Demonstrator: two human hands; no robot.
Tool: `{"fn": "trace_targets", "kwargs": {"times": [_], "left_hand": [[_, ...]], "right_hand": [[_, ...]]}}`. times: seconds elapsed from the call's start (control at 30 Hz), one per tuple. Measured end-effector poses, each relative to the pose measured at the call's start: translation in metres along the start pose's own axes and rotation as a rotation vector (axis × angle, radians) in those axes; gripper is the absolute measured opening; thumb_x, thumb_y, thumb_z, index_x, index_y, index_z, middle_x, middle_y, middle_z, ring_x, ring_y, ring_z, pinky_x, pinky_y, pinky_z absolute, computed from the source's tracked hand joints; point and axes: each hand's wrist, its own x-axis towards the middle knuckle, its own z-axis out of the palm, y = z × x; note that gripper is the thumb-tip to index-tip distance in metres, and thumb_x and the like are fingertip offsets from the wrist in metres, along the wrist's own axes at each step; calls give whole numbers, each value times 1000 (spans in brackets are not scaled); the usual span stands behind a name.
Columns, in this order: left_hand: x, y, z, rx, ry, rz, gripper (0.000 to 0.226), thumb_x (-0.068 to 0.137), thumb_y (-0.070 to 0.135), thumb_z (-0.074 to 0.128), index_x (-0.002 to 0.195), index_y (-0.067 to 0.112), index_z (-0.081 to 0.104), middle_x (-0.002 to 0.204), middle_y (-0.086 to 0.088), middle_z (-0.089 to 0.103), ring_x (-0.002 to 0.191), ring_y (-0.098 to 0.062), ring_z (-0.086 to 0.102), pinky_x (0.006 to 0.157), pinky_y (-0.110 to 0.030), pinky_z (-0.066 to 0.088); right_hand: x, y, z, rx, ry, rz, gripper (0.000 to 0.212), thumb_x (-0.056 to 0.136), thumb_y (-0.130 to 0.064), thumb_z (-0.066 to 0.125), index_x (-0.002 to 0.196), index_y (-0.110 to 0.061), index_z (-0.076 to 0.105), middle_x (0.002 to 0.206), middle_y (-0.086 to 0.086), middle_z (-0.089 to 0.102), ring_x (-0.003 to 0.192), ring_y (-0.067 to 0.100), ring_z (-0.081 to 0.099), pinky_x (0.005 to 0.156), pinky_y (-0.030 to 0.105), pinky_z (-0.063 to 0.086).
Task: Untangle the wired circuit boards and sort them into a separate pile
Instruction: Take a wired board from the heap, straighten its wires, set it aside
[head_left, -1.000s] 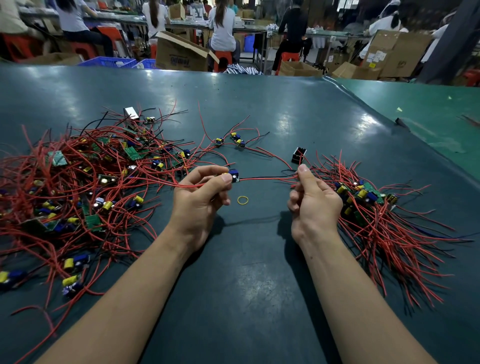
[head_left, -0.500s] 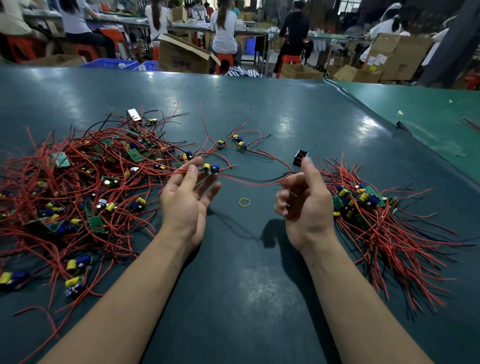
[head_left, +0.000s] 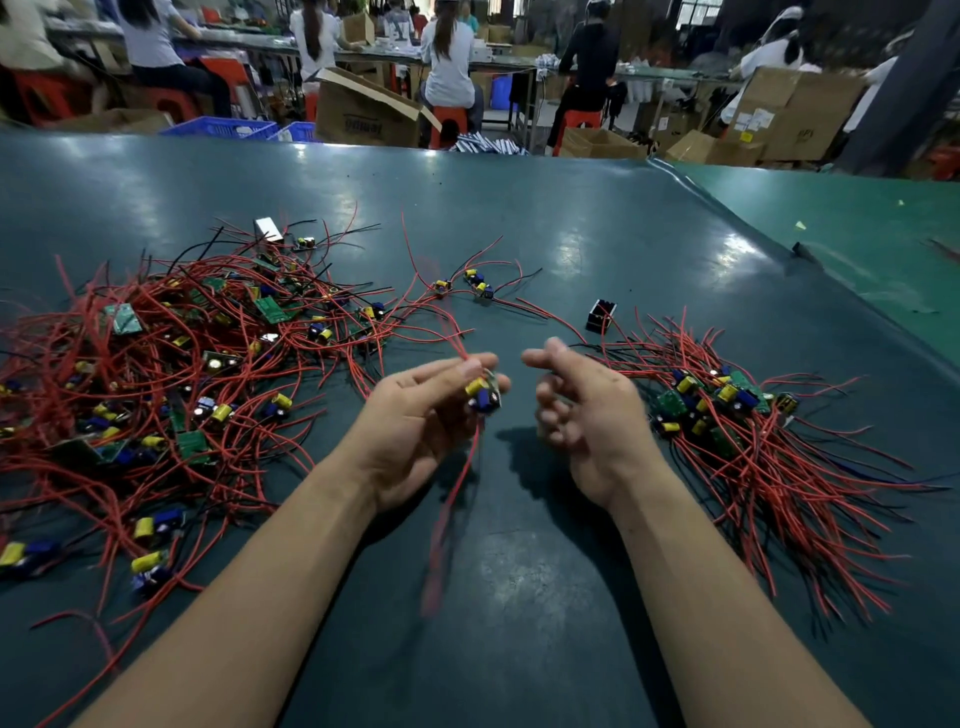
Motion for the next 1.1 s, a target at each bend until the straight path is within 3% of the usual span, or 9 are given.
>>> {"fn": "trace_targets", "kwargs": {"times": [0.17,0.27,0.37,0.43,0.6,0.67,0.8,0.97,1.1], "left_hand": [[-2,-4,3,77,-62,-18,14,83,7,61,86,-6,68,71,-11,70,53,-12,64,50,-20,52],[-1,-7,2,171,-27,4,11,83,6,62,79,1,71,71,-10,68,58,-14,60,54,-23,52],[-3,-9,4,208,-19,6,13,73,14,68,77,4,75,79,-15,69,77,-27,55,68,-31,47],[-5,-9,5,225,-11,1,14,72,15,69,78,5,76,81,-17,68,85,-31,52,72,-33,49],[-5,-11,7,337,12,54,20,88,3,63,71,6,73,74,-17,61,78,-32,49,78,-47,37],[-5,-11,6,356,8,75,25,86,1,64,64,10,72,70,-13,62,74,-27,51,76,-39,41],[-7,-11,6,430,-67,88,28,80,7,67,55,16,70,64,-4,63,56,-7,51,52,-14,40],[-9,-10,6,434,-143,70,12,67,26,70,58,17,72,75,-16,57,69,-21,45,59,-25,36],[-8,-11,2,434,-211,56,11,66,28,71,59,19,72,71,-7,64,61,-13,49,55,-20,38]], "right_hand": [[-7,5,3,-151,-258,54,25,79,-35,71,89,-13,78,51,-5,44,42,7,31,38,14,21],[-5,5,0,-134,-249,34,20,80,-24,71,94,-11,78,47,-6,35,39,6,24,37,13,20],[-3,5,0,-118,-209,17,21,68,-28,77,82,-13,76,46,-6,39,37,5,26,37,14,21],[-2,6,0,-116,-175,11,11,71,-22,78,75,-13,74,45,-6,42,35,5,29,37,14,23],[-1,9,1,-116,-139,-18,13,84,-13,73,72,-15,70,46,-5,41,36,7,29,38,14,24],[0,9,0,-105,-128,-34,16,85,-13,72,69,-15,70,46,-4,38,36,8,25,39,14,21],[7,6,-2,-16,66,-138,11,86,-7,70,76,-6,66,41,-3,34,32,8,22,37,16,19],[11,3,-6,159,132,-85,24,95,-16,61,71,-10,63,48,-5,39,33,5,26,34,14,19],[10,2,-5,321,65,59,23,95,-19,59,73,-11,59,48,-7,40,32,3,27,30,16,20]]}}
